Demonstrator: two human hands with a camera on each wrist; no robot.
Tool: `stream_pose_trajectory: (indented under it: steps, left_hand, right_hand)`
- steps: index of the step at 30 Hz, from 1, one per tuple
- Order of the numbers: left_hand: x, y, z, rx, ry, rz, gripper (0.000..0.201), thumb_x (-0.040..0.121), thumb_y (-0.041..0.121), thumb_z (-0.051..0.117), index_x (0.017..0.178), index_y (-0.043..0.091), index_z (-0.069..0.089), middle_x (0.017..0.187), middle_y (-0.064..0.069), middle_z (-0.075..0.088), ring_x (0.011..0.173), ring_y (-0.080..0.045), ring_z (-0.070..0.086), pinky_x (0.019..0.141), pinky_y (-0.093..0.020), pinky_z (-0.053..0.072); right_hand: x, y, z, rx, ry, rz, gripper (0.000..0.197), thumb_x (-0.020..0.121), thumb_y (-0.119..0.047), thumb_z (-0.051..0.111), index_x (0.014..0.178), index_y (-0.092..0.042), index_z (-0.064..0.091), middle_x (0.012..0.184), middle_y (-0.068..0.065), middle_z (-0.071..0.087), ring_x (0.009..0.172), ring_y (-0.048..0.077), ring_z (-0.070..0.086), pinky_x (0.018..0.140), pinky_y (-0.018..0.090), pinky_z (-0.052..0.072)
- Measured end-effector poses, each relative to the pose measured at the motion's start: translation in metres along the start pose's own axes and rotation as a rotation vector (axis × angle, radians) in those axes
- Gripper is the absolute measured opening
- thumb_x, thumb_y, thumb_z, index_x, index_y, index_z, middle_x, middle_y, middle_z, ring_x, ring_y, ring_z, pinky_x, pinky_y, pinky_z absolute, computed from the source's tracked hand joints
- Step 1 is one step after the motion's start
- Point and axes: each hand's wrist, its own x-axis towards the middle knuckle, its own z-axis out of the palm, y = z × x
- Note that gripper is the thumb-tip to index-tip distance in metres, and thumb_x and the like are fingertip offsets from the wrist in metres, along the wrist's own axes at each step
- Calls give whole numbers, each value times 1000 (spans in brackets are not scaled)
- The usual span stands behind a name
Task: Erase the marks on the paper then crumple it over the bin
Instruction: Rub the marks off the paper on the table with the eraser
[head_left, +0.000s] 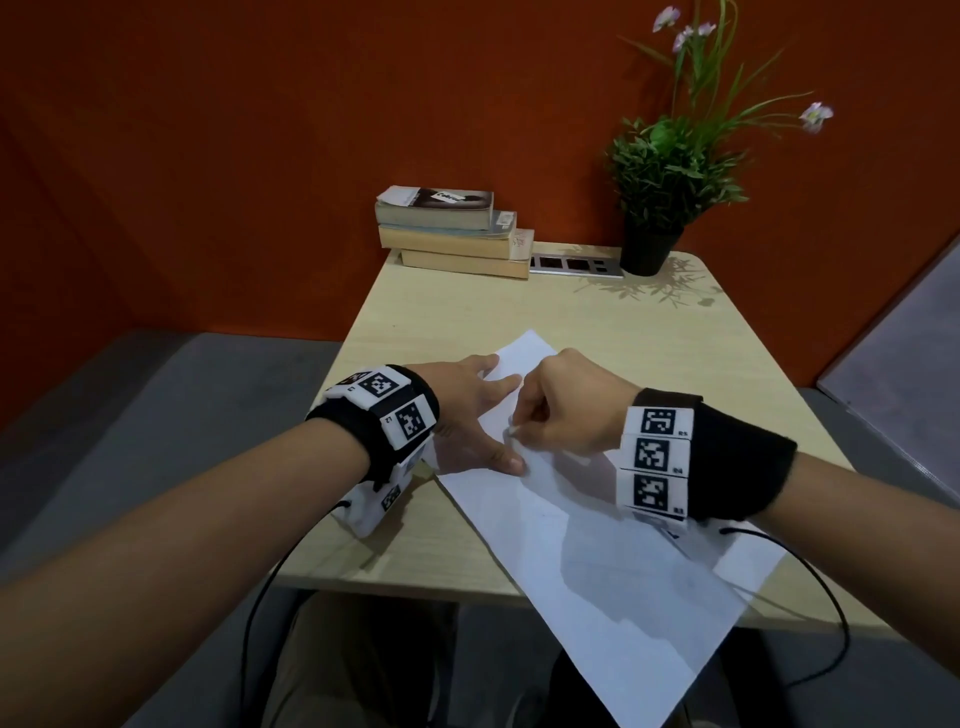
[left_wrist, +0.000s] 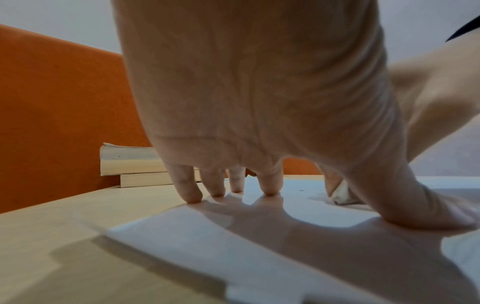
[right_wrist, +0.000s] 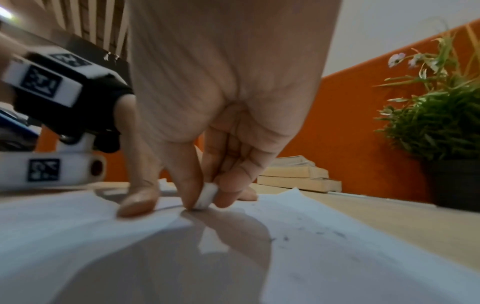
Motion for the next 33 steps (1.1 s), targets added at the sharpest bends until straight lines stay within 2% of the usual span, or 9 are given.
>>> stream_pose_trajectory:
  steps: [7,9,12,14,17,20,26,30,33]
  left_hand:
    - [2,-2,1,-3,-12,3,121,69,87,58,158,40,-8,165,10,-22,154,-16,2,122,-44,21]
    - [1,-1,1,2,-10,6,119,71,86,58,159,40,-7,165,10,-22,154,-17,4,121,-44,23]
    - [2,-1,1,4,-7,11,119,70,86,58,159,39,-6,165,10,-22,154,-18,5,120,-44,24]
    - [5,-4,2,6,-11,12,120,69,88,57,159,40,-7,165,11,-23,154,-17,5,120,-45,24]
    - [7,-5,3,4,-19,4,122,67,89,57,157,42,-10,164,12,-24,154,-16,4,121,-46,24]
    - [9,-6,4,0,-15,0,123,66,91,57,157,43,-11,164,12,-25,154,-16,2,121,-47,22]
    - [17,-13,8,-16,-17,30,131,53,100,52,155,47,-11,163,12,-26,154,-18,1,119,-49,25]
    - [17,-13,8,-20,-19,22,129,59,97,53,156,43,-12,163,13,-26,154,-16,1,121,-48,23]
    - [14,-12,7,-24,-18,18,126,62,94,55,157,43,-11,163,14,-26,154,-16,0,121,-47,21]
  right_hand:
    - [30,18,-5,-35,173,131,8,78,-17,68,77,-17,76,74,-4,67,70,18,67,70,37,61]
    - [23,12,-1,-21,131,97,10,79,-16,68,79,-16,78,75,-5,69,69,14,67,68,32,60]
    - [7,0,2,-10,21,18,9,79,-16,71,82,-16,79,67,-13,66,62,-1,60,57,11,45]
    - [10,3,0,-27,28,13,8,80,-19,72,83,-17,79,68,-14,66,60,-3,59,54,7,41]
    - [26,15,-6,-44,124,100,7,78,-20,71,78,-17,78,72,-7,70,63,10,65,61,26,58]
    - [33,18,-5,-67,152,136,9,77,-16,69,76,-18,77,73,-4,69,69,18,68,69,36,62]
    - [8,4,1,-20,34,27,8,79,-19,71,79,-18,79,73,-10,71,64,1,63,59,13,48]
    - [31,22,-8,-51,127,131,9,77,-18,69,76,-19,78,73,-5,71,69,15,68,69,33,61]
    - [40,26,-10,-68,144,160,10,78,-17,68,79,-18,77,78,-3,71,74,19,69,74,37,61]
